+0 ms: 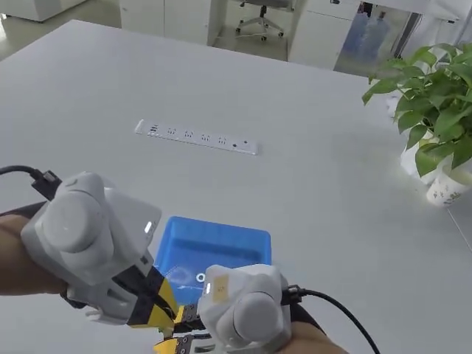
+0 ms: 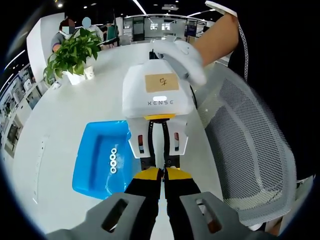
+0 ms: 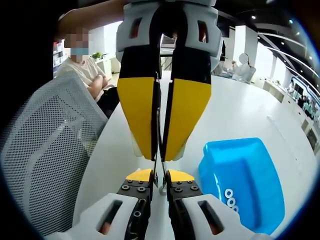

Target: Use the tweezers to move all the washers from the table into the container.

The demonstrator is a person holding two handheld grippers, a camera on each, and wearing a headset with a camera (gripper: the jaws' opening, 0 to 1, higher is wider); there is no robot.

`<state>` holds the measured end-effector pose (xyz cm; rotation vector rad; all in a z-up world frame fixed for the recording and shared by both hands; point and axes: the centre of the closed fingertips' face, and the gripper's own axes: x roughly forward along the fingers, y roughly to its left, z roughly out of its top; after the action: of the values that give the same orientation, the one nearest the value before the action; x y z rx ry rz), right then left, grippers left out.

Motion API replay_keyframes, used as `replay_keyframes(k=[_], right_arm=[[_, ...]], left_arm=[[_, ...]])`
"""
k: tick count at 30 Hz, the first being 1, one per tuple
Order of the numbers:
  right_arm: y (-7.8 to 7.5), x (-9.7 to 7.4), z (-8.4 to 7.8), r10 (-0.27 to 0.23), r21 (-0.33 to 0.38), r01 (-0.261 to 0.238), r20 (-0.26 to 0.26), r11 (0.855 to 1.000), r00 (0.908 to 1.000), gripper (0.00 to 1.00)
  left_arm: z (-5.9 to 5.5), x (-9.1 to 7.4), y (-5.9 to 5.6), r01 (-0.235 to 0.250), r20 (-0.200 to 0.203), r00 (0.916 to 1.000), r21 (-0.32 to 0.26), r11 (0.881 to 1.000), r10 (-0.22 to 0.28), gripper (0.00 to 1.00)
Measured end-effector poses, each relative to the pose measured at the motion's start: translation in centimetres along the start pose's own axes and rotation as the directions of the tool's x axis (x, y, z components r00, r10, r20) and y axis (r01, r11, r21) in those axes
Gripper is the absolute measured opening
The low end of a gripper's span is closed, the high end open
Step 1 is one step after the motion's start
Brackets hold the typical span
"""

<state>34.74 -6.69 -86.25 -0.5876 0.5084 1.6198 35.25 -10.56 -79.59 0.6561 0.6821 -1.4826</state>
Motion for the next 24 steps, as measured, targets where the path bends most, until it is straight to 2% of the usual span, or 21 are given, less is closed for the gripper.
replay_keyframes(k=[10, 15, 24], right_arm=[[-0.17, -0.39, -0.08, -0.008, 0.007, 0.008, 0.002, 1.000, 1.0000, 0.12], [-0.13, -0.26, -0.40, -0.004, 0.012, 0.004, -0.002, 1.000, 1.0000, 0.12], [-0.13, -0.24, -0.21, -0.005, 0.014, 0.005, 0.007, 1.000, 1.0000, 0.12]], left_arm=[[0.39, 0.09, 0.18, 0.005, 0.004, 1.0000, 0.008, 1.000, -0.005, 0.06], [0.01, 0.30, 0.23, 0.010, -0.012, 0.9999, 0.009, 1.000, -0.010, 0.06], [0.18, 0.31, 0.13, 0.012, -0.013, 0.9998, 0.010, 1.000, -0.012, 0.06]])
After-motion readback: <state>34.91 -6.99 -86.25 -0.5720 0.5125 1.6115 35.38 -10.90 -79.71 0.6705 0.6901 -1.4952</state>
